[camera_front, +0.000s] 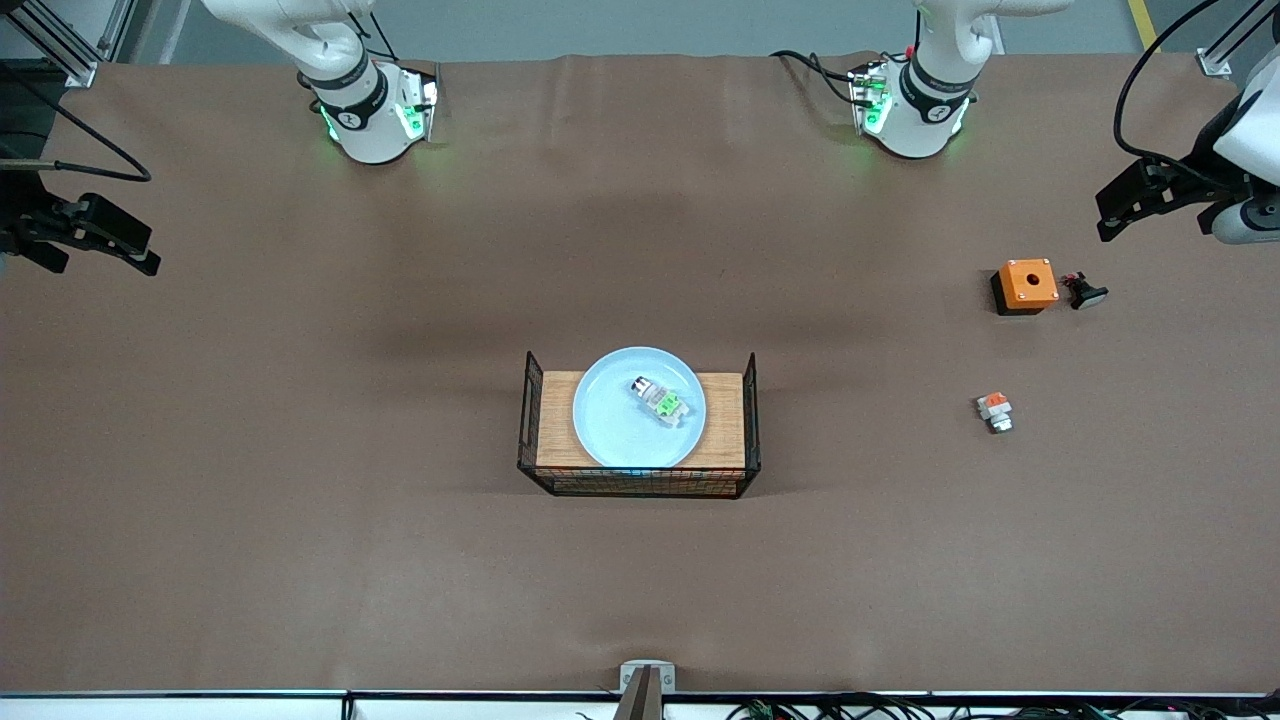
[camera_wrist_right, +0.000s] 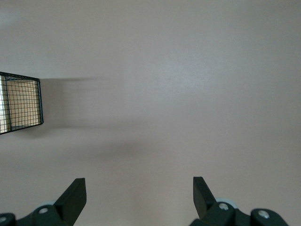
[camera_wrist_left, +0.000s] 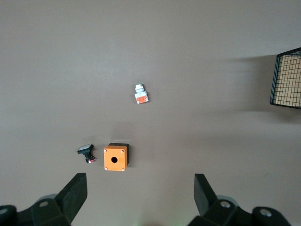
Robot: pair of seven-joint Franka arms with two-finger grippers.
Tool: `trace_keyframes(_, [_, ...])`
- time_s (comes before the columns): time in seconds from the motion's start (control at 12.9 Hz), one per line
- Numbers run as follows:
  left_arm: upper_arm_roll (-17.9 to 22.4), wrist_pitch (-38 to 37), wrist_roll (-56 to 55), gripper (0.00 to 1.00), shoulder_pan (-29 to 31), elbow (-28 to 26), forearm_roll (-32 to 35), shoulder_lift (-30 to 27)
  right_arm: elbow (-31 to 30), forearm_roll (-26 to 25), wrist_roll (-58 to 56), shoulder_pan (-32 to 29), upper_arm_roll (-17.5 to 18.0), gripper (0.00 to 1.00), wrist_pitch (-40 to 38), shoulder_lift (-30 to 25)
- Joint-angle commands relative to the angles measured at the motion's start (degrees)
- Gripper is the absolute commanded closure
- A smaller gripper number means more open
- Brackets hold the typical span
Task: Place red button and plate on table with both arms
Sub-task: 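Reach the left gripper to the green button on the plate and grasp it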
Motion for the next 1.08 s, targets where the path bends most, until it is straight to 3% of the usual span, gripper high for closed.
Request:
trace_keyframes(0.0, [0.19,-1.05,0.70,0.00,-0.04,1.39,-0.71,0.28,0.74,-0.62,0.02,-0.55,0.66,0.00,-0.26,-0.07])
trace_keyframes(0.23, [-0.60,-1.74,0.26,0.00,-1.18,5.25,-1.67,1.68,0.65,-0.62,0.02,-0.55,0.66,0.00,-0.26,-0.07])
trace_keyframes(0.46, [-5.06,-4.38,-1.74,0.00,-1.62,8.60,-5.18,5.54,0.65,-0.62,0.02,-0.38,0.75,0.00,-0.26,-0.07])
trace_keyframes(0.77, [-13.50,-2.73,-28.24,0.00,-6.44,15.96,-5.28,13.79,0.65,-0.62,0.02,-0.20,0.75,0.00,-0.17,-0.07])
trace_keyframes(1.0, [-13.78,5.17,-44.95,0.00,-14.60,17.22,-5.28,18.99,0.65,-0.71,-0.51,-0.11,0.93,0.00,-0.26,0.11])
